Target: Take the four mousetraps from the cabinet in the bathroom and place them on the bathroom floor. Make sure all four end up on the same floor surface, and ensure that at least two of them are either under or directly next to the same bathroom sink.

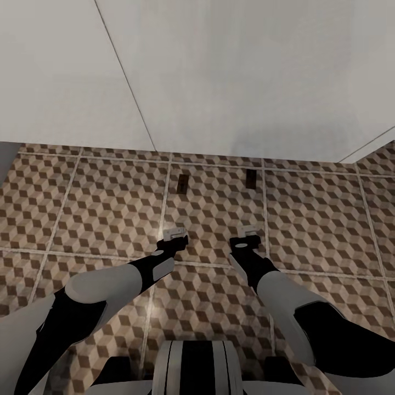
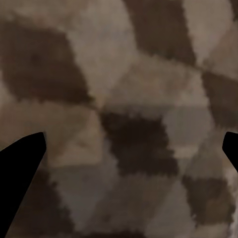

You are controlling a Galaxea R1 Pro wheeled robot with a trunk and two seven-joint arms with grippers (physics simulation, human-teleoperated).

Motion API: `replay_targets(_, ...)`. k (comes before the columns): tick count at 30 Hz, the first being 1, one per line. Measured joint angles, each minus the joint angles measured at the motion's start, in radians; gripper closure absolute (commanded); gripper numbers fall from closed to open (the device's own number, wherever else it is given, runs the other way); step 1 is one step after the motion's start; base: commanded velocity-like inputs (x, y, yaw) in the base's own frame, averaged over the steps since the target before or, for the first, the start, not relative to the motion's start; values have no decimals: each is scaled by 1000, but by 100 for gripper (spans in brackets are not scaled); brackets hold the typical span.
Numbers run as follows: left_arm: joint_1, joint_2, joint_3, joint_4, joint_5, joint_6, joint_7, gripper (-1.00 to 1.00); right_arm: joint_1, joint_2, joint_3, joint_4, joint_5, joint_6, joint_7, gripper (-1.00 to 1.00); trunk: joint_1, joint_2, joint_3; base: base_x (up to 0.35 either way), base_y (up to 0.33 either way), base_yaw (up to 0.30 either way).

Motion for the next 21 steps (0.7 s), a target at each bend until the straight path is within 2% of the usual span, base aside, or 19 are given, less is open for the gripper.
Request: replay_targets(21,0,0,0,0,0,0,0,-100,0,1,0,0,1,0,-1,-100,0,0,0,0,0,0)
